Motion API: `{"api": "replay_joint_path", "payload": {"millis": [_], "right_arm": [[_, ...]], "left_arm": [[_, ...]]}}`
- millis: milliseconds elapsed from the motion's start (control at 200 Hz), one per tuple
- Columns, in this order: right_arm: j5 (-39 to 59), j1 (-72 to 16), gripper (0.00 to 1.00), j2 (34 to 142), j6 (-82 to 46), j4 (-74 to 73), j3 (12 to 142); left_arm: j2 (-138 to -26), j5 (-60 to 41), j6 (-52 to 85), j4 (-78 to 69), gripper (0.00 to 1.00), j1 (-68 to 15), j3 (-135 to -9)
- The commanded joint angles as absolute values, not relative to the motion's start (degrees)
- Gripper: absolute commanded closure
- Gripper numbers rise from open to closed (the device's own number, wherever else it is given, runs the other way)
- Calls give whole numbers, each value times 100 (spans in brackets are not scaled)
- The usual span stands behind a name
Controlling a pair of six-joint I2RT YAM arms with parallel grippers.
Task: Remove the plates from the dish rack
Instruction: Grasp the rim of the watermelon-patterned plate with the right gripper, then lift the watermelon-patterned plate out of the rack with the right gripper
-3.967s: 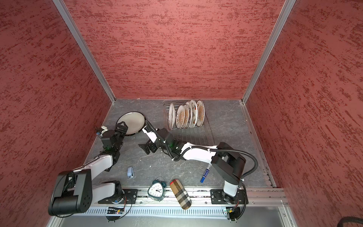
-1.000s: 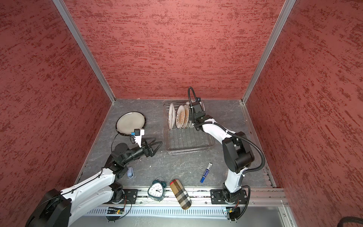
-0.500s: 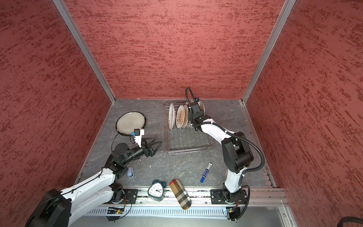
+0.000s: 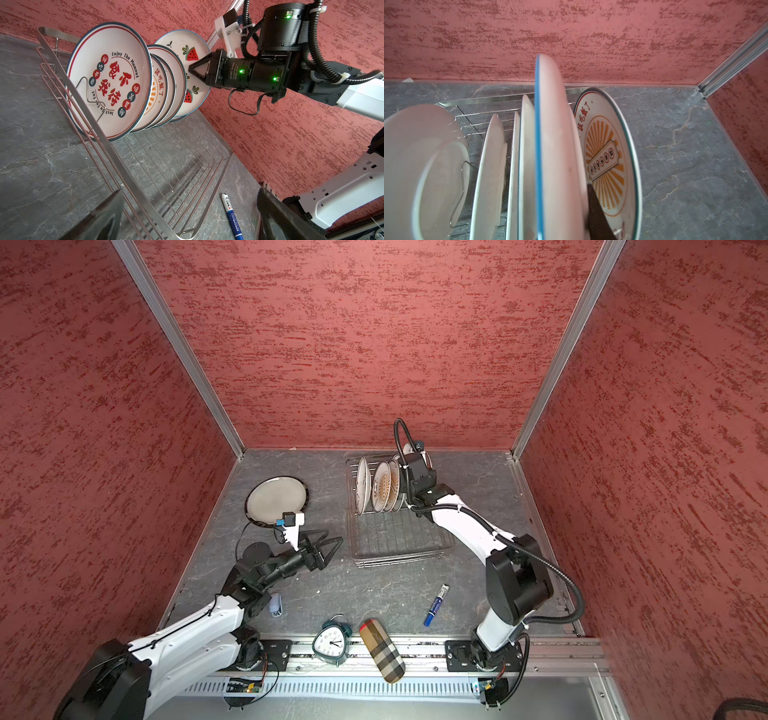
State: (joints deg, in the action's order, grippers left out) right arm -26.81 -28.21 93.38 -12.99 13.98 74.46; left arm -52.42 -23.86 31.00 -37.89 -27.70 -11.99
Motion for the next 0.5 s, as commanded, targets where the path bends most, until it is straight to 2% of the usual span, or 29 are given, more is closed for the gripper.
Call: {"api": "replay_joint_path", "payload": {"millis": [0, 271, 496], "right_arm": [[-3149, -2863, 99, 8869, -1222, 878, 7416], [-3736, -2986, 99, 8202, -1156, 740, 6970], [-3763, -3148, 100, 7410, -1155, 445, 6427]], "left_arm": [[-5107, -2310, 3032, -3766, 1, -2786, -1182], [-4947, -2254, 3035, -3700, 1, -2784, -1139], [-4953, -2142, 3065, -3770, 1, -2786, -1099]]}}
